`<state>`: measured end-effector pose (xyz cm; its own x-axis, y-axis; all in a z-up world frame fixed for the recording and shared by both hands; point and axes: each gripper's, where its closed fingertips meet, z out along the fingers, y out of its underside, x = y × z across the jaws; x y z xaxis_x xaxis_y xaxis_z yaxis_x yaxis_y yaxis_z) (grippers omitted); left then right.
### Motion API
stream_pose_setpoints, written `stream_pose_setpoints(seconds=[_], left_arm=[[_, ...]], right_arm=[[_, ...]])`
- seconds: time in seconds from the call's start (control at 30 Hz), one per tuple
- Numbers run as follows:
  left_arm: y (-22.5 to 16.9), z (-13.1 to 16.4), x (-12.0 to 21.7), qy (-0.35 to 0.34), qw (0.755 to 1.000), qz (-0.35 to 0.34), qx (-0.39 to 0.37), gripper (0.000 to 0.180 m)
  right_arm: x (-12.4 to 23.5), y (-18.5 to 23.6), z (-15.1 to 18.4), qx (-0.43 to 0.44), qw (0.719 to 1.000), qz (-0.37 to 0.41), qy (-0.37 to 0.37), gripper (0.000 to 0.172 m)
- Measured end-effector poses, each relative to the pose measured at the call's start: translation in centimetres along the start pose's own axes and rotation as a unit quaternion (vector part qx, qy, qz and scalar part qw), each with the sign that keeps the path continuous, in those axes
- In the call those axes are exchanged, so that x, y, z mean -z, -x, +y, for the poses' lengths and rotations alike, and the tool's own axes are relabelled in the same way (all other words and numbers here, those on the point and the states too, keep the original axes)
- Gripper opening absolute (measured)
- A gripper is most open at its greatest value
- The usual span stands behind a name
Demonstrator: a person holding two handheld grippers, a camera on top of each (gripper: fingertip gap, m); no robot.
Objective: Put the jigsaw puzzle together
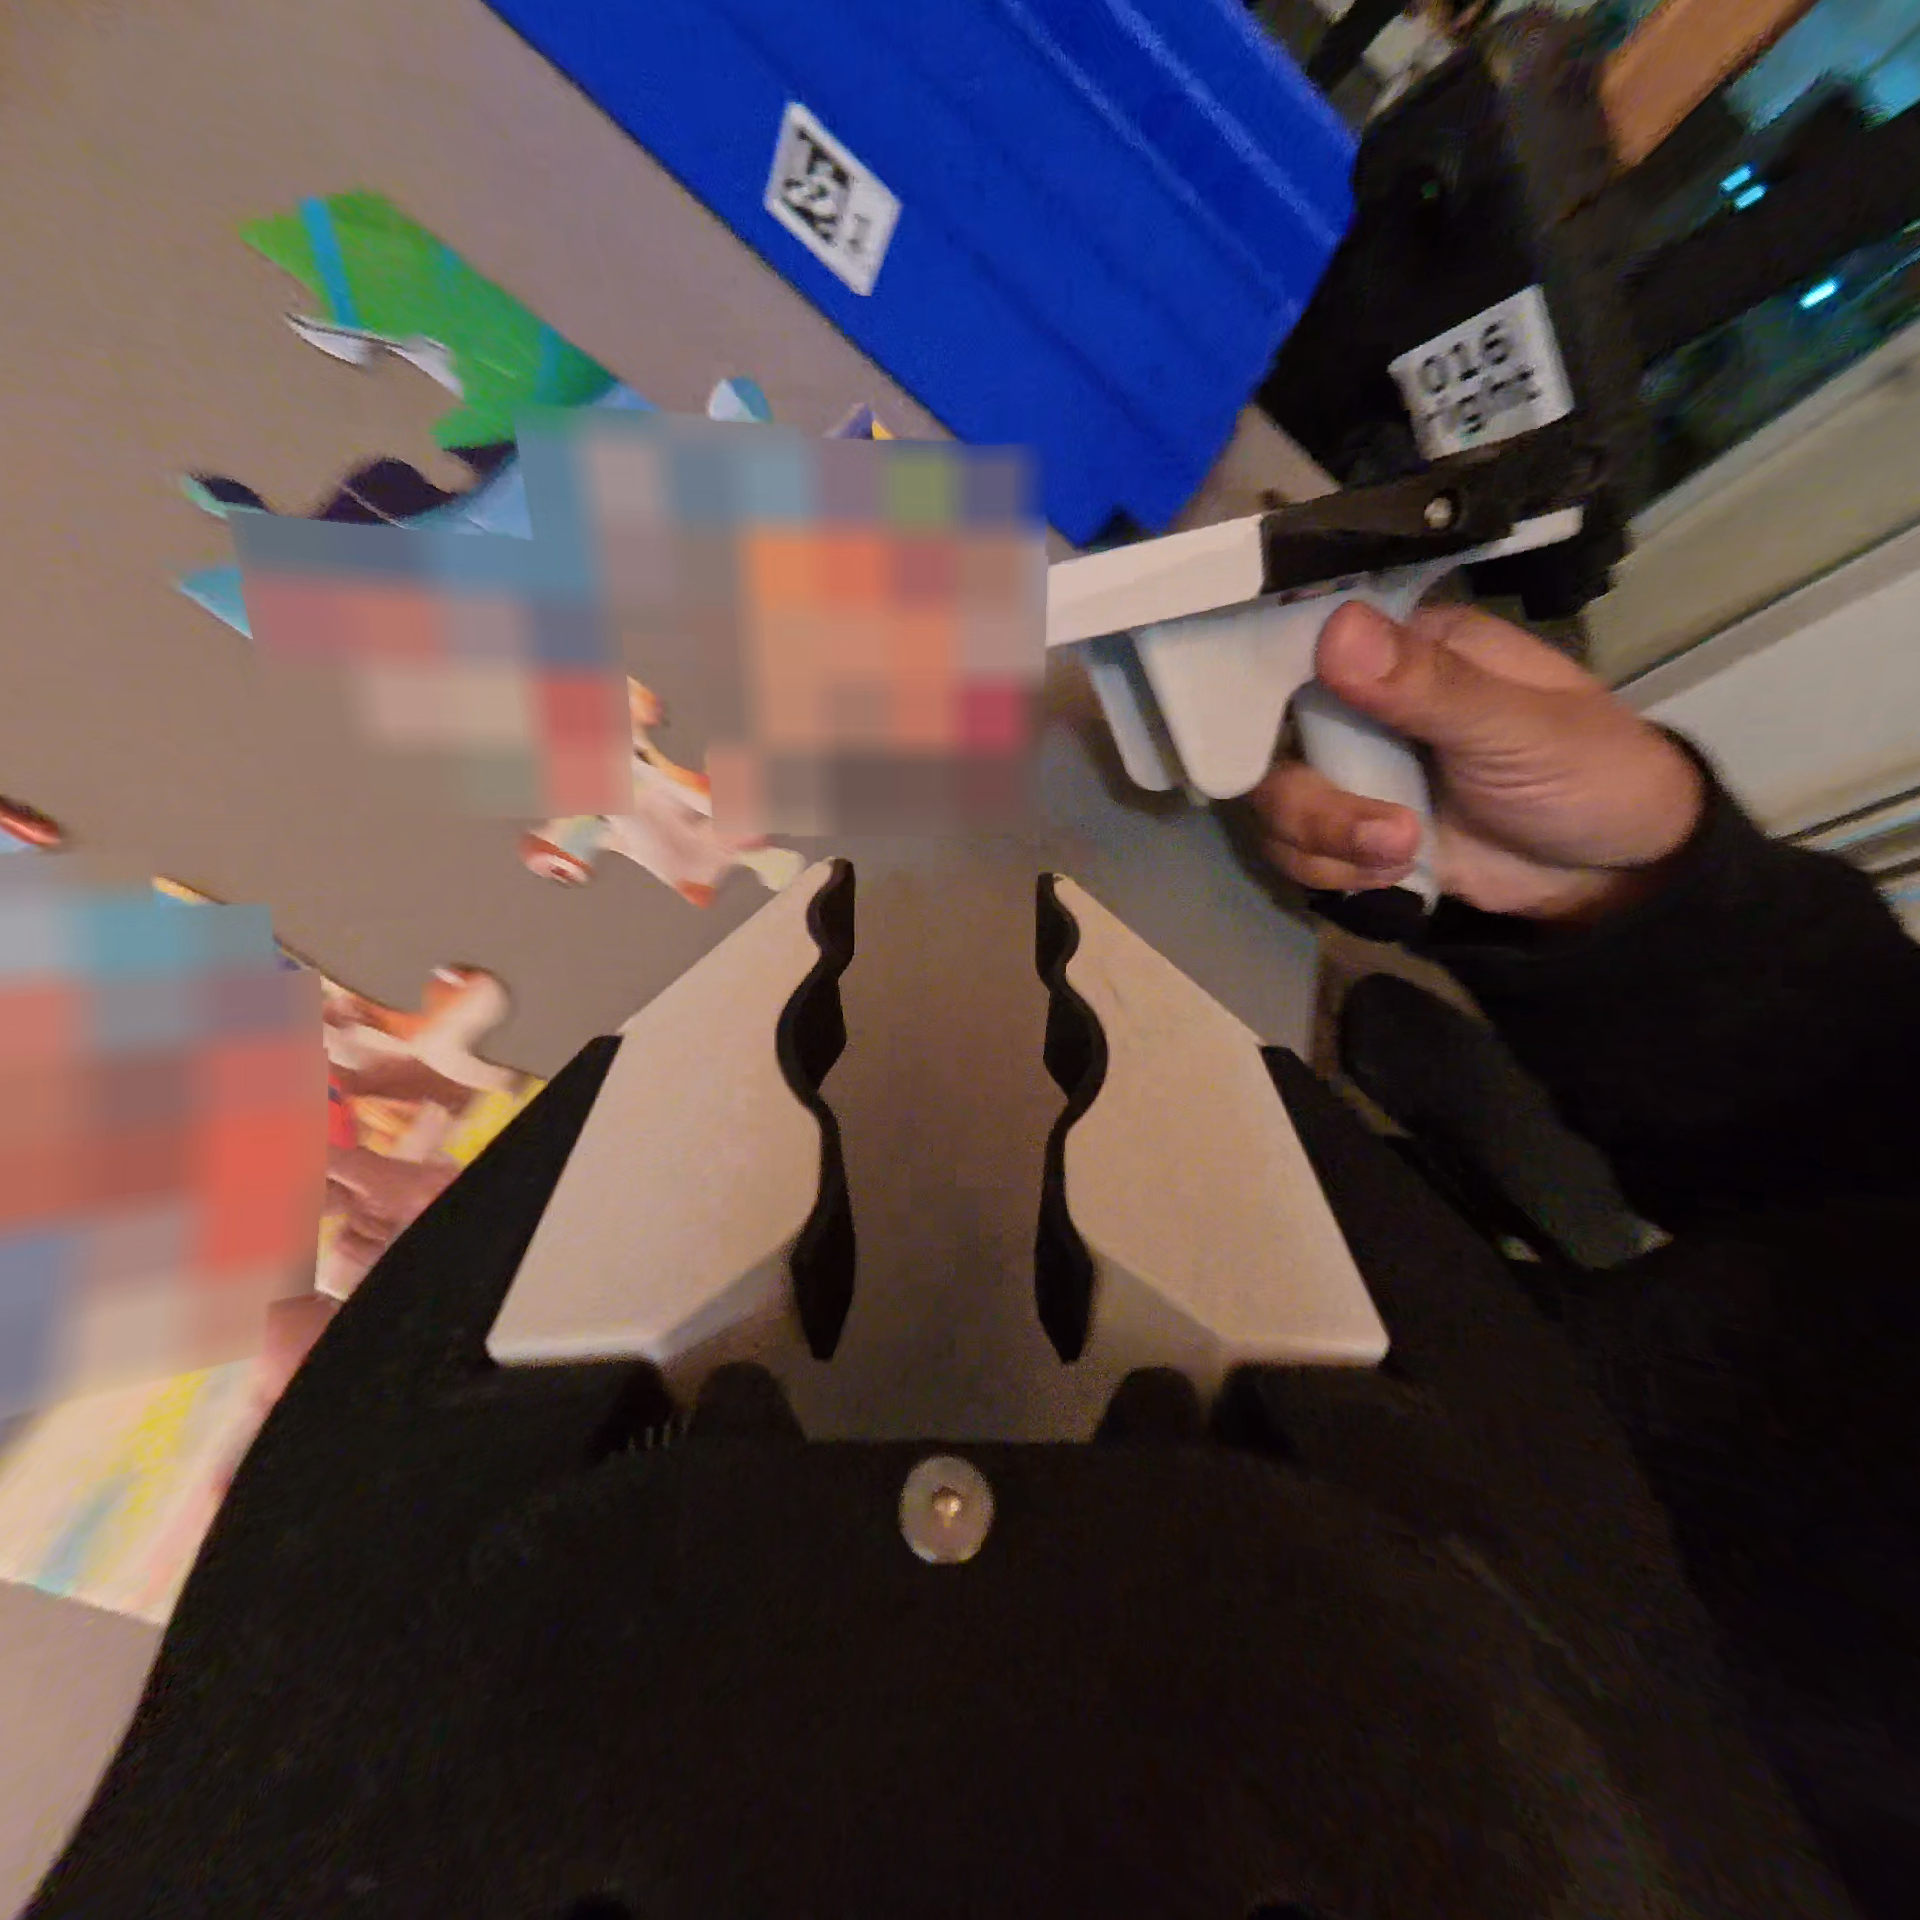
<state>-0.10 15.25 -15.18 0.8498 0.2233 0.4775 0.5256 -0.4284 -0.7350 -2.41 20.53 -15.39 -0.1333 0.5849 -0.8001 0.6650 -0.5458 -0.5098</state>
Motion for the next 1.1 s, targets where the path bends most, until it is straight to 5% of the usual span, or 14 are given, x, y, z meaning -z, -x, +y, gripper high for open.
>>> stream_pose_setpoints(seconds=[0.17, 0.5, 0.67, 0.9, 1.1], left_arm=[[3.5, -2.3, -2.4, 0.034, 0.999, -0.012, -0.008, 0.032], [5.8, -1.6, -4.0, 0.076, 0.996, -0.034, -0.009, 0.028], [6.2, -1.1, -3.8, 0.084, 0.995, -0.045, -0.009, 0.028], [6.0, -1.1, -3.2, 0.081, 0.995, -0.061, -0.02, 0.028], [6.3, -0.6, -3.2, 0.088, 0.993, -0.078, -0.028, 0.026]], right_arm=[[-1.4, -3.0, -1.0, -0.034, 0.997, 0.041, 0.053, 0.0], [-3.2, -3.3, 0.0, -0.051, 0.992, 0.063, 0.091, 0.0], [-3.2, -3.9, 0.9, -0.025, 0.99, 0.093, 0.101, 0.018], [-1.2, -3.9, -0.1, 0.114, 0.971, 0.192, 0.089, 0.037], [-1.5, -2.8, -1.0, 0.289, 0.927, 0.224, 0.084, 0.019]])
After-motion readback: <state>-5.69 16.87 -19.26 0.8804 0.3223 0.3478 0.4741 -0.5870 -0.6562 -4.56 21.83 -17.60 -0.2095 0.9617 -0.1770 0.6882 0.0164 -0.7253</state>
